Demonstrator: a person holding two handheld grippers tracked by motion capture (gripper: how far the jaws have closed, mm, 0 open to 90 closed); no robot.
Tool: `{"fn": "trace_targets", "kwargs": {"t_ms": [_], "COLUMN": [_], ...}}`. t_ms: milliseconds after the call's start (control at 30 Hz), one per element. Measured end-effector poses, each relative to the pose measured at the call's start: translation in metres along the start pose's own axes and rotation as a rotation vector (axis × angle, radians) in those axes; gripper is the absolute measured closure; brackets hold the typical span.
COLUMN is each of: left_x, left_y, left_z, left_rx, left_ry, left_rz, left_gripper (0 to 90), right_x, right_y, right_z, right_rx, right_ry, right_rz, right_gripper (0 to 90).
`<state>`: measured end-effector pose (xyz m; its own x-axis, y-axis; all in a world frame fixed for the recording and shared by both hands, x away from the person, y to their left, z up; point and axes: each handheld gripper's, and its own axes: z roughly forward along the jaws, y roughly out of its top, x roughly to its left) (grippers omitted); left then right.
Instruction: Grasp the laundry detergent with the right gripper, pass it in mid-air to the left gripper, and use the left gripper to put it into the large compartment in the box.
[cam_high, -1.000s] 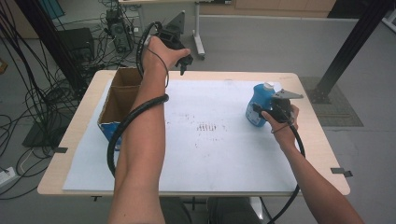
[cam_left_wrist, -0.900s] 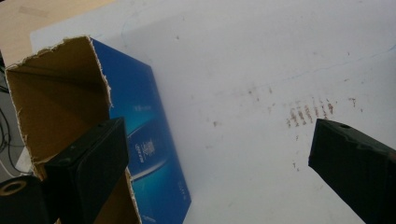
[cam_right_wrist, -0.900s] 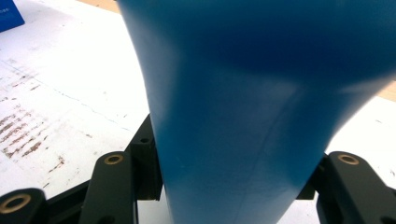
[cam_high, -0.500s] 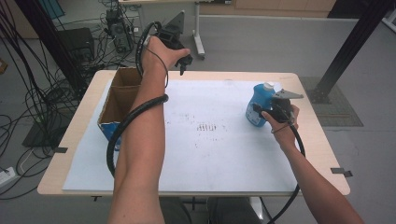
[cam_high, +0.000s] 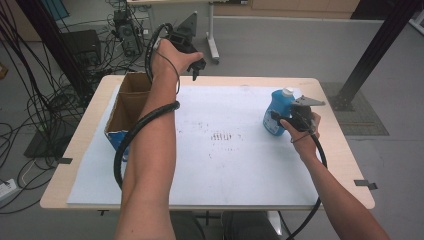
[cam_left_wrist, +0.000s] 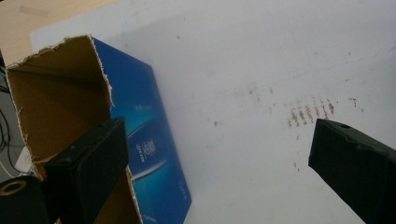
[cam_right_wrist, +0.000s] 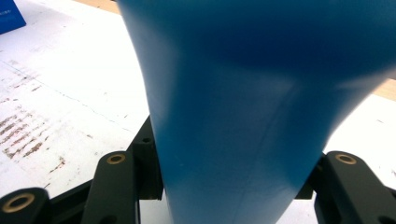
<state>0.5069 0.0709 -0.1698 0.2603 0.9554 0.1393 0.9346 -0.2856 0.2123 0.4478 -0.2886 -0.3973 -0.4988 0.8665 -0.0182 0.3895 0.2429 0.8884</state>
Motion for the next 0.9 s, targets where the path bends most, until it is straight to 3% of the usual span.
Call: {"fn": "trace_targets", "kwargs": {"t_ms": [900], "left_x": [-0.0036], "left_y": [0.0034], "left_z": [-0.0002], "left_rx": [0.002], "left_ry": [-0.002], "left_rz": [0.023], "left_gripper": [5.6], "right_x": [-0.0013], "right_y": [-0.0003], "right_z": [0.0000], "right_rx": [-0.003], "right_ry": [0.007], "right_rz": [-0.001], "right_gripper": [46.2]}}
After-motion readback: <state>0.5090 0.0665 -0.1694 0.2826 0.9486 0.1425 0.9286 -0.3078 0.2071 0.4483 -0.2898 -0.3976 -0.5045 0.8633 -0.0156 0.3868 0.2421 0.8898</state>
